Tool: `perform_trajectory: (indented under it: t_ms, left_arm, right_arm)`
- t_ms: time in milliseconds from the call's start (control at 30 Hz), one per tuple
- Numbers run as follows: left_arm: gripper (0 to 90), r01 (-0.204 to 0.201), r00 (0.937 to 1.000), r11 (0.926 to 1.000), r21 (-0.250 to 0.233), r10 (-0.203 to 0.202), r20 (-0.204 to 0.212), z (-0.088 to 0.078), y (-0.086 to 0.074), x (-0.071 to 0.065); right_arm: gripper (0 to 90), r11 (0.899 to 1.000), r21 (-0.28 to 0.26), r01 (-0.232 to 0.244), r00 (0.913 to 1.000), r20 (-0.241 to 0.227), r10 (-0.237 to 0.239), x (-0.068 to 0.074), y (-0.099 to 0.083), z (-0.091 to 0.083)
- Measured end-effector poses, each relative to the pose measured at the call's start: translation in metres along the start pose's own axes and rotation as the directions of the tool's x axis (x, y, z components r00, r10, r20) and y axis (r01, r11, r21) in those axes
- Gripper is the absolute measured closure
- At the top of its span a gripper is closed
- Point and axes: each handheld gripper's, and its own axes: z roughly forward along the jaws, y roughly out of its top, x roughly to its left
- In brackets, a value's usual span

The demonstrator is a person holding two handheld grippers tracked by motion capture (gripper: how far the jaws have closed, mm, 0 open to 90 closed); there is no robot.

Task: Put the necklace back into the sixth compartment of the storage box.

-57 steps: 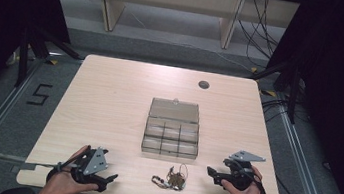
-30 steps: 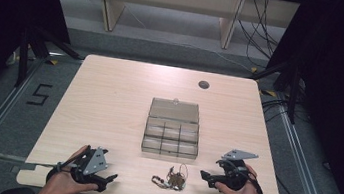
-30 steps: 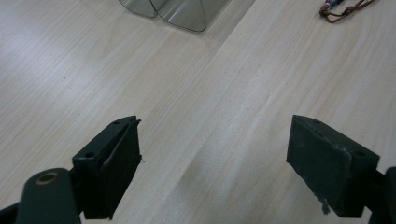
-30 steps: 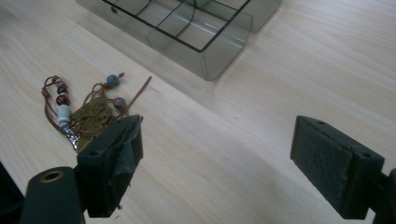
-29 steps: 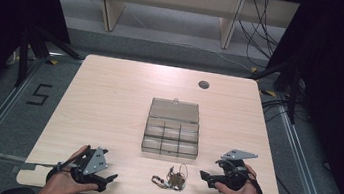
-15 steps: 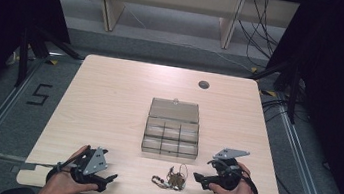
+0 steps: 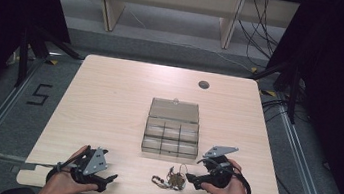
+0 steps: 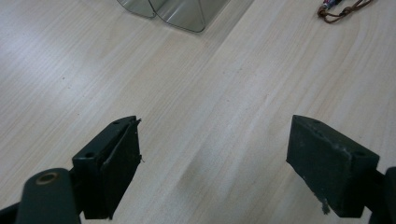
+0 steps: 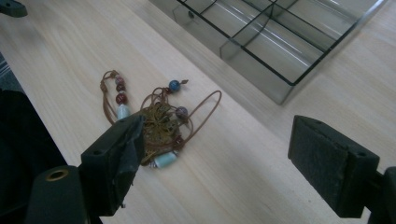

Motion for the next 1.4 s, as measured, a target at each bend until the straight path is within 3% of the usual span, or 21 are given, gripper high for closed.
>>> perform_trajectory:
  t_ms: [133,200,367,400,533,633,733,833,967,1000,1200,1233,1300,1400]
  left_arm:
    - [17.0,0.000,1.0000,1.0000,0.001,0.000,-0.001,0.000,0.000,0.000]
    - [17.0,0.001,1.0000,1.0000,0.001,-0.001,0.000,0.000,0.000,0.000]
    - [17.0,0.002,1.0000,1.0000,0.001,-0.002,0.000,0.000,0.000,0.000]
    - [17.0,0.006,1.0000,1.0000,-0.002,-0.006,0.008,0.000,0.000,0.000]
    - [17.0,0.000,1.0000,1.0000,0.000,0.000,0.000,0.000,0.000,0.000]
    - [17.0,0.002,1.0000,1.0000,-0.007,-0.002,0.000,-0.001,0.000,0.000]
    - [17.0,0.004,1.0000,0.9999,-0.010,-0.004,0.006,-0.001,0.000,-0.001]
    - [17.0,-0.005,1.0000,1.0000,0.000,0.005,-0.002,0.000,0.000,0.000]
    - [17.0,-0.005,1.0000,1.0000,-0.001,0.005,-0.003,0.000,0.001,-0.001]
    - [17.0,-0.005,1.0000,1.0000,-0.001,0.005,-0.003,0.000,0.000,-0.001]
    - [17.0,-0.007,1.0000,1.0000,0.001,0.007,-0.001,0.000,0.001,-0.001]
    - [17.0,-0.008,1.0000,1.0000,0.000,0.008,-0.003,0.000,0.001,-0.001]
    - [17.0,-0.006,1.0000,1.0000,0.000,0.006,-0.003,0.000,0.001,-0.001]
    - [17.0,-0.007,1.0000,1.0000,0.000,0.007,-0.004,0.000,0.000,-0.001]
  right_arm:
    - [19.3,0.999,0.035,0.038,0.9985,-0.042,-0.036,0.006,0.004,0.003]
    - [19.3,0.999,0.025,0.032,0.9984,-0.047,-0.031,0.007,0.004,0.006]
    - [19.1,0.996,0.072,0.058,0.9967,-0.061,-0.053,0.013,0.007,0.013]
    - [19.1,0.994,0.073,0.087,0.9944,-0.067,-0.082,0.013,0.007,0.018]
    - [18.7,0.991,0.120,0.055,0.9971,-0.060,-0.048,0.017,0.006,0.022]
    - [18.3,0.989,0.129,0.077,0.9954,-0.067,-0.069,0.017,0.007,0.027]
    - [18.1,0.988,0.143,0.065,0.9966,-0.060,-0.057,0.018,0.007,0.027]
    - [17.9,0.985,0.140,0.100,0.9929,-0.077,-0.090,0.018,0.007,0.031]
    - [17.6,0.982,0.154,0.110,0.9912,-0.090,-0.097,0.018,0.007,0.036]
    - [17.6,0.982,0.171,0.076,0.9955,-0.069,-0.065,0.021,0.007,0.035]
    - [17.8,0.980,0.170,0.106,0.9919,-0.088,-0.092,0.021,0.008,0.040]
    - [18.1,0.978,0.189,0.083,0.9937,-0.090,-0.067,0.023,0.008,0.041]
    - [18.5,0.977,0.180,0.114,0.9907,-0.094,-0.099,0.023,0.008,0.044]
    - [19.0,0.974,0.193,0.116,0.9905,-0.095,-0.099,0.023,0.008,0.045]
